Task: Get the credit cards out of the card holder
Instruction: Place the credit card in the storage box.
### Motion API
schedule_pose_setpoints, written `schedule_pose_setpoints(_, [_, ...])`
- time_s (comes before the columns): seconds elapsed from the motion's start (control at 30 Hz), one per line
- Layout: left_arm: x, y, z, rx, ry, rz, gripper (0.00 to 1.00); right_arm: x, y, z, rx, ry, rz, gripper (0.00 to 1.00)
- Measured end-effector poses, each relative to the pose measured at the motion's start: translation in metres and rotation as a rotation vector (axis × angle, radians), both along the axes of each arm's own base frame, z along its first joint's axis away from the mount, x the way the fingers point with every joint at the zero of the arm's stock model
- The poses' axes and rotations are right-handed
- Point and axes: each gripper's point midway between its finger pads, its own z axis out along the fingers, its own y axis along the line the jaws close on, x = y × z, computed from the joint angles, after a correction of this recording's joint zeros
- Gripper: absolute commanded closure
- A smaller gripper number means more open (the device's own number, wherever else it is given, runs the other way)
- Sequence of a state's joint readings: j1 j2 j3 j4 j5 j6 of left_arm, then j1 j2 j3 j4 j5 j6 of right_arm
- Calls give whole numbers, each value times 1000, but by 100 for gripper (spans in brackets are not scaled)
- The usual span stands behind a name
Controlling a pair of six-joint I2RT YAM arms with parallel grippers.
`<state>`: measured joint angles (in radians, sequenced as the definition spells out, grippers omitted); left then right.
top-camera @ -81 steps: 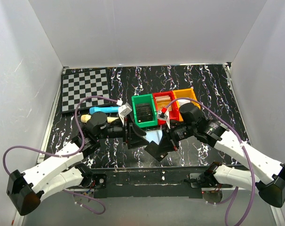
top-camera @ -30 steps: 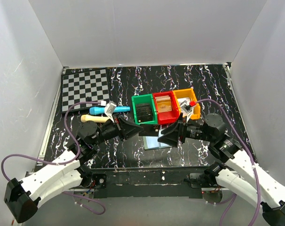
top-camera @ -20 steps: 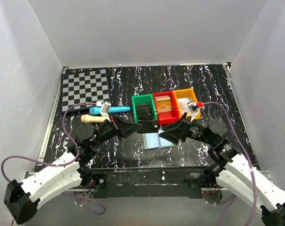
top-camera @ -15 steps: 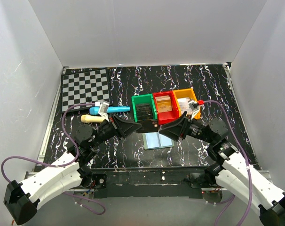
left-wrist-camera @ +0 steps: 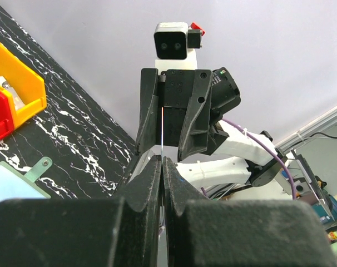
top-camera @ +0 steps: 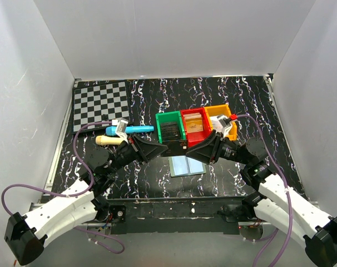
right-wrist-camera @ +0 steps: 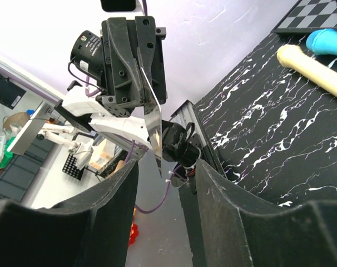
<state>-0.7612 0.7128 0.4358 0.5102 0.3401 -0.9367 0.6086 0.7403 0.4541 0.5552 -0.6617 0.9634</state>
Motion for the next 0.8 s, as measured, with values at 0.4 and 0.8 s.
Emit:
schedule_pose_setpoints(0.4, [1,-4,-3,0,13,-14,100,-4,4,1,7,11,51,70])
schedule_pose_setpoints(0.8, [3,-8,-11,39,7,-22,22,-7,5,6,24,6,79,99])
